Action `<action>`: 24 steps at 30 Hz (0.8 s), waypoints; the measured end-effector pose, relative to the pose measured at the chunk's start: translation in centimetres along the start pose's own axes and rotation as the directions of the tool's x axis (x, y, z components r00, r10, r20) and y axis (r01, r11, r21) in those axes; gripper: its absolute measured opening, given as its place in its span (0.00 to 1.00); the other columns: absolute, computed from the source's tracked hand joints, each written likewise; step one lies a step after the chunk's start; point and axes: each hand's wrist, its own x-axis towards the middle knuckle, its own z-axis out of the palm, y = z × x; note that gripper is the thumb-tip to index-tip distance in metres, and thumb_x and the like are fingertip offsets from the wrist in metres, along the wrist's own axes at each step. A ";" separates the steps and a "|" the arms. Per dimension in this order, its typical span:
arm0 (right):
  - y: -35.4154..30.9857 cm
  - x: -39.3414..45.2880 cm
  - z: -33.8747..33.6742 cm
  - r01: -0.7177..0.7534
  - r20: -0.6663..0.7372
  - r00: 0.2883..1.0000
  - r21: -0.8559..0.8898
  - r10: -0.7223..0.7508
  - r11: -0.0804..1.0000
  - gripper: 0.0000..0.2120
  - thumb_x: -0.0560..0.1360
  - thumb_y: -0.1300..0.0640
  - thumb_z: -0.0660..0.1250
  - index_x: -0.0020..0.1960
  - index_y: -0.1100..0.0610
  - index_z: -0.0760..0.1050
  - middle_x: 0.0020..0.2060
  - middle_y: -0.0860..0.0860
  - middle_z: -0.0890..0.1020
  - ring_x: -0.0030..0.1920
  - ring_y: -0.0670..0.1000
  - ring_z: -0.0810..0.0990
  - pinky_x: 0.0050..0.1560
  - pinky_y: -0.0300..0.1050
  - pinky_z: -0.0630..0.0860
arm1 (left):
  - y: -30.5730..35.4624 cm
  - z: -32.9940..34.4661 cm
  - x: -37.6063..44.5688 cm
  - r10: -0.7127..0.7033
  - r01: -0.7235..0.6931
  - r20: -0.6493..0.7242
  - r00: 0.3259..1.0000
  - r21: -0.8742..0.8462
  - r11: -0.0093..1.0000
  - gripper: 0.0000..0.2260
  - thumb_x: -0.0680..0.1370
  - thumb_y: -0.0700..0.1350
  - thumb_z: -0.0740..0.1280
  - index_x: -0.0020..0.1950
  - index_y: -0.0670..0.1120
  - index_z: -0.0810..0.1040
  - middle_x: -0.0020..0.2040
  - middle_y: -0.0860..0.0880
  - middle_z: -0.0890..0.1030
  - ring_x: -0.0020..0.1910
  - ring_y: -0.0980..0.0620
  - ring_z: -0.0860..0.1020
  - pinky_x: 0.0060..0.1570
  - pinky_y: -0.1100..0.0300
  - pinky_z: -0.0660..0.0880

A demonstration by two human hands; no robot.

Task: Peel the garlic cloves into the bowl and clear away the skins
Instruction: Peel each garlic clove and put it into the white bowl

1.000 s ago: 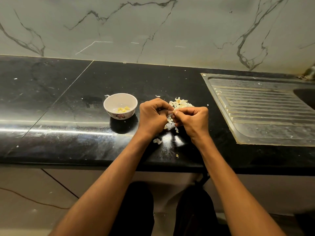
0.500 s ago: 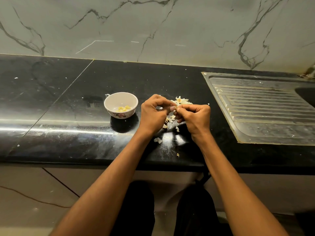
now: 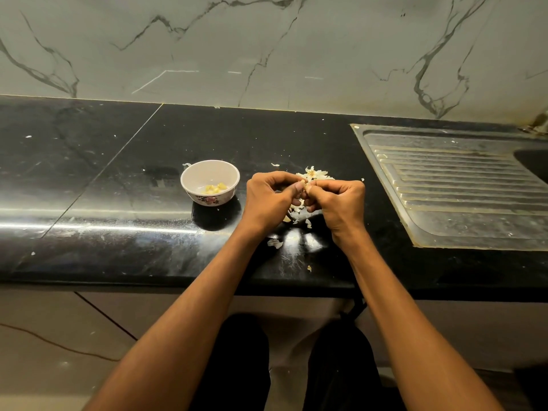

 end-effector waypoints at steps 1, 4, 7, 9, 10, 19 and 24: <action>0.0 0.0 0.0 0.000 0.001 1.000 -0.002 0.000 1.000 0.07 0.73 0.70 0.72 0.39 0.62 0.86 0.32 0.59 0.85 0.29 0.52 0.81 0.30 0.42 0.78 | 0.0 0.0 0.0 -0.010 0.010 0.000 1.000 -0.016 1.000 0.04 0.77 0.35 0.73 0.50 0.37 0.86 0.41 0.42 0.87 0.37 0.46 0.84 0.43 0.52 0.84; 0.1 0.1 -0.1 0.005 -0.002 1.000 -0.006 -0.005 1.000 0.08 0.73 0.70 0.73 0.38 0.61 0.86 0.32 0.58 0.85 0.29 0.52 0.81 0.30 0.43 0.78 | 0.3 -0.1 0.0 -0.042 0.042 0.000 0.999 -0.088 0.995 0.04 0.78 0.33 0.72 0.50 0.35 0.85 0.39 0.40 0.86 0.34 0.52 0.83 0.39 0.59 0.82; 0.2 0.1 -0.1 0.044 -0.015 0.999 -0.028 -0.045 0.999 0.09 0.72 0.68 0.74 0.38 0.56 0.86 0.32 0.55 0.86 0.30 0.50 0.81 0.32 0.44 0.79 | 0.5 -0.2 0.0 -0.063 0.064 0.008 0.998 -0.141 0.988 0.04 0.77 0.33 0.72 0.51 0.35 0.86 0.42 0.40 0.86 0.36 0.53 0.83 0.38 0.63 0.80; 0.4 0.1 -0.1 0.053 -0.003 0.999 -0.021 -0.053 0.998 0.05 0.72 0.63 0.75 0.39 0.55 0.86 0.34 0.54 0.86 0.32 0.50 0.82 0.34 0.47 0.80 | 0.4 -0.4 0.1 -0.065 0.065 0.007 0.998 -0.163 0.984 0.04 0.77 0.34 0.73 0.51 0.38 0.86 0.47 0.39 0.86 0.42 0.52 0.83 0.40 0.62 0.79; 0.5 0.2 -0.2 0.031 0.017 0.999 0.000 -0.031 1.000 0.02 0.72 0.62 0.75 0.41 0.56 0.85 0.35 0.54 0.86 0.34 0.51 0.82 0.36 0.47 0.80 | 0.3 -0.6 0.2 -0.058 0.059 0.006 0.998 -0.167 0.984 0.04 0.77 0.35 0.73 0.50 0.40 0.86 0.49 0.38 0.85 0.44 0.51 0.83 0.41 0.61 0.79; 0.3 0.5 -0.1 -0.193 0.207 0.967 0.215 0.148 0.957 0.03 0.79 0.66 0.70 0.48 0.66 0.81 0.34 0.52 0.80 0.32 0.45 0.77 0.34 0.39 0.76 | 0.0 -0.9 0.4 -0.063 0.084 0.097 0.993 -0.234 0.969 0.06 0.77 0.37 0.74 0.48 0.48 0.88 0.51 0.41 0.85 0.51 0.43 0.82 0.57 0.36 0.78; 0.3 0.4 0.0 -0.166 0.182 0.974 0.184 0.132 0.969 0.05 0.79 0.66 0.71 0.45 0.67 0.80 0.30 0.51 0.80 0.30 0.47 0.75 0.31 0.39 0.74 | 0.3 -1.0 0.2 -0.092 0.120 0.124 0.988 -0.241 0.963 0.04 0.78 0.36 0.72 0.51 0.42 0.86 0.46 0.45 0.87 0.43 0.53 0.83 0.40 0.60 0.79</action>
